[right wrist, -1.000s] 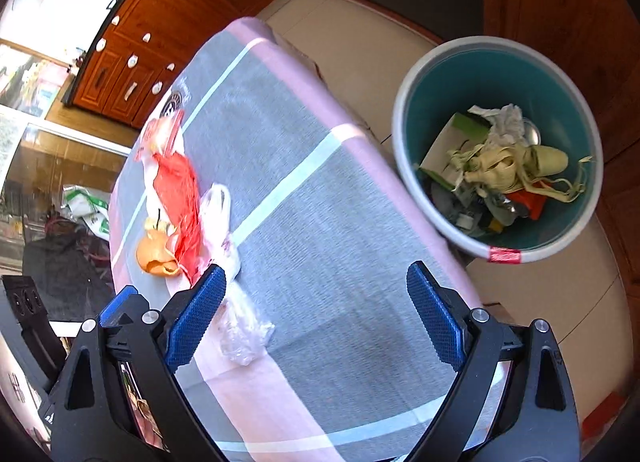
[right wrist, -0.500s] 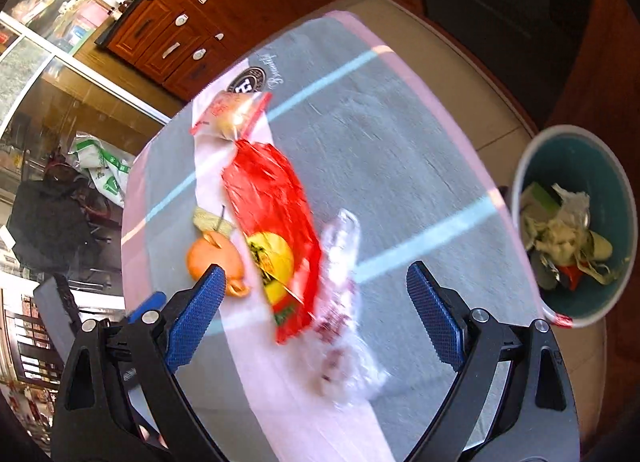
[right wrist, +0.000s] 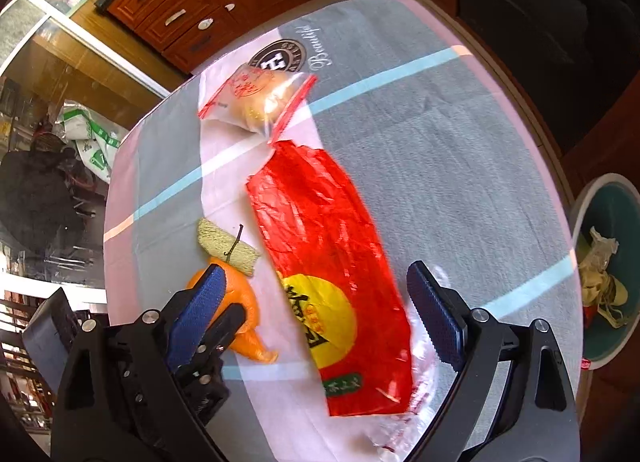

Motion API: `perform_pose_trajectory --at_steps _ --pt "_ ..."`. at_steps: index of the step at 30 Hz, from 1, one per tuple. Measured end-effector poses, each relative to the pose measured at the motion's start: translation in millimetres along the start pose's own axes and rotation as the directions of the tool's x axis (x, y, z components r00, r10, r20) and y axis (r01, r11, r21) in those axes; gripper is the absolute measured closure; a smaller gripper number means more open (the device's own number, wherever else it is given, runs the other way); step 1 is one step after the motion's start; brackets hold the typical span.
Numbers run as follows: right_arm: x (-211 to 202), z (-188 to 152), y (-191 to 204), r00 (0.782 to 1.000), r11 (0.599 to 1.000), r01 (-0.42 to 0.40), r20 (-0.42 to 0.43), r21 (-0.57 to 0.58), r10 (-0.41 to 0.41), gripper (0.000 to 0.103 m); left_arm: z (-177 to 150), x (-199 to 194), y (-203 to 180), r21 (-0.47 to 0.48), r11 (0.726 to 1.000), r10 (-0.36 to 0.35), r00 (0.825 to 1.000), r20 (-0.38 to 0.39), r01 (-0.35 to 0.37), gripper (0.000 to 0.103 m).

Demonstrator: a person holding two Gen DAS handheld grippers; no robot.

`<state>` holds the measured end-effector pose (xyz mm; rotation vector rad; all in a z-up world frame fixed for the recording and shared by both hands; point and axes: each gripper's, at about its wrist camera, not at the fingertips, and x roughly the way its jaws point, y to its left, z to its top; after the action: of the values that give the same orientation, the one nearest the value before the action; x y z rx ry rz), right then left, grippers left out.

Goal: Collect trash
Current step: 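Grasp the orange with the left tool while the right tool grasps the green pepper, then carry the orange with the left tool while the right tool carries the pepper to the bin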

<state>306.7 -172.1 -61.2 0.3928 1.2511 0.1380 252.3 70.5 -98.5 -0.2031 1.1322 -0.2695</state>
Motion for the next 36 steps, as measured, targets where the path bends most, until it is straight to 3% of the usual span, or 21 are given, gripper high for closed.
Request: perform_pose_trajectory --at_steps 4,9,14,19,26,27,29,30,33,36 --pt "6.8 -0.4 27.2 1.0 0.998 -0.015 0.001 -0.057 0.015 0.015 -12.5 -15.8 32.9 -0.057 0.998 0.002 1.0 -0.014 -0.002 0.068" --pt "20.2 -1.6 68.3 0.999 0.988 -0.045 -0.014 -0.146 0.043 0.024 -26.2 -30.8 56.8 -0.092 0.996 0.005 1.0 -0.017 -0.007 0.065" --pt "49.7 -2.6 93.6 0.999 0.974 -0.018 -0.04 -0.226 0.009 0.049 -32.7 -36.2 69.4 -0.117 0.993 0.004 1.0 -0.012 -0.005 0.055" --pt "72.5 -1.4 95.2 0.998 0.965 0.032 -0.036 -0.262 -0.043 0.052 -34.5 -37.5 68.0 -0.099 0.995 0.018 1.0 -0.009 -0.019 0.044" --pt "71.8 -8.4 86.9 0.999 0.962 0.021 -0.025 -0.274 -0.029 0.079 -30.7 -31.6 57.0 -0.074 0.996 0.058 0.998 -0.002 -0.058 0.034" --pt "69.5 -9.8 84.5 0.999 0.964 0.0 -0.034 -0.265 -0.009 0.084 -30.4 -30.6 54.8 -0.068 0.995 0.074 0.997 0.002 -0.073 0.035" --pt "64.9 -11.3 79.6 0.999 0.968 -0.03 -0.043 -0.249 0.02 0.096 -30.5 -29.5 50.2 -0.055 0.993 0.107 0.994 0.01 -0.106 0.046" --pt "60.7 -13.0 76.5 0.998 0.97 -0.045 -0.042 -0.241 0.036 0.096 -31.0 -29.7 48.1 -0.05 0.993 0.107 0.994 0.011 -0.107 0.06" --pt "50.5 -15.3 68.2 0.997 0.972 -0.074 -0.037 -0.221 0.067 0.097 -32.9 -35.9 41.7 -0.038 0.992 0.121 0.992 0.025 -0.12 0.069" --pt "42.5 -20.2 64.1 0.993 0.974 -0.116 -0.043 -0.195 0.11 0.097 -36.5 -40.9 38.9 -0.047 0.992 0.119 0.993 0.018 -0.118 0.071"
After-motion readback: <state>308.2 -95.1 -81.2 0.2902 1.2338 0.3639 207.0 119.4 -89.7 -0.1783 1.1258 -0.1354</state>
